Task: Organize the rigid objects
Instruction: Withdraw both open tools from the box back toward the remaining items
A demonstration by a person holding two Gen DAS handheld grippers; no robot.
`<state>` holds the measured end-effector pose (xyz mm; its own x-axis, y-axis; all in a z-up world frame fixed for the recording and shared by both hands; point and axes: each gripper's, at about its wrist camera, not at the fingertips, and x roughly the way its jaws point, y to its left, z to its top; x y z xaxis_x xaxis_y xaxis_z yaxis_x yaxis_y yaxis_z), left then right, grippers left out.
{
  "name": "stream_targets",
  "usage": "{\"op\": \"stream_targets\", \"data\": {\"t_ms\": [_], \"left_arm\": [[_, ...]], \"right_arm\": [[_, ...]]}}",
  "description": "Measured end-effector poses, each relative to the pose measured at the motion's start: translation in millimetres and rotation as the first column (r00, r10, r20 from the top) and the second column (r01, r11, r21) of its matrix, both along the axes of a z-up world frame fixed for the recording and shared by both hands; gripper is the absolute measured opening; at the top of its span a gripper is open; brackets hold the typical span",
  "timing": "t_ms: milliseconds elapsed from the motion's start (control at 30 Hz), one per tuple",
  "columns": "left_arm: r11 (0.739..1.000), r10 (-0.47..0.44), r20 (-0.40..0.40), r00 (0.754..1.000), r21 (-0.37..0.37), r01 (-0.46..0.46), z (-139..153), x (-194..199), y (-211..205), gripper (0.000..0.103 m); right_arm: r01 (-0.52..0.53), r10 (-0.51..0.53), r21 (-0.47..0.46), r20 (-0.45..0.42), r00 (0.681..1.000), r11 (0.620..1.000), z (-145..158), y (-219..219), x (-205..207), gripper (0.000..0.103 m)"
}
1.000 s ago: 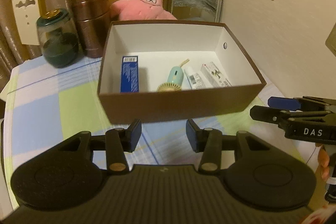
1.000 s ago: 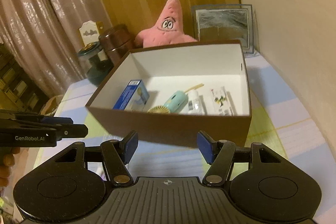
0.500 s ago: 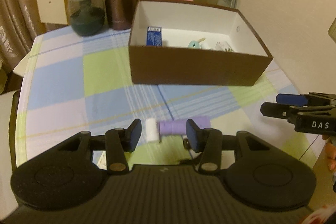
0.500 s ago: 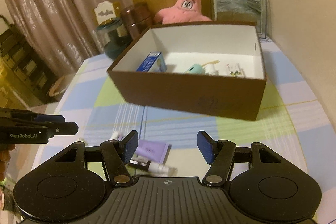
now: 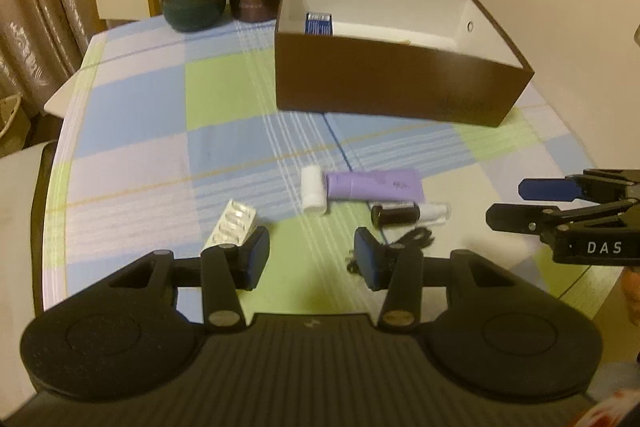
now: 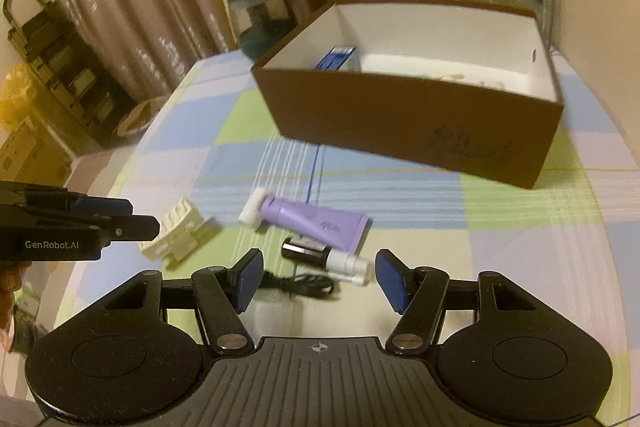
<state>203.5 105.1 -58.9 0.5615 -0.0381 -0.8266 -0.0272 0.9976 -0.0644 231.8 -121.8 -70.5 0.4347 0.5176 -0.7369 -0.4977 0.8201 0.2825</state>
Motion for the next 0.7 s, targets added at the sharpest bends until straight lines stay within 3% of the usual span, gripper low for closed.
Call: {"op": "stream_targets", "data": {"t_ms": [300,700], "left_arm": [[1.000,0.010,-0.034,0.999,0.023,-0.010,-17,-12,3,0.044],[1.000,0.014,-0.092,0.996,0.015,-0.012,-38,-19,6,0.044]], "right_arm": [[-0.043,0.043,-0.024,-0.017,0.999,0.999,-14,11,1,0.062],[-0.136,0.127,-0.084,-0.108,0.986,0.987,-40,35,-2,0.062]]}}
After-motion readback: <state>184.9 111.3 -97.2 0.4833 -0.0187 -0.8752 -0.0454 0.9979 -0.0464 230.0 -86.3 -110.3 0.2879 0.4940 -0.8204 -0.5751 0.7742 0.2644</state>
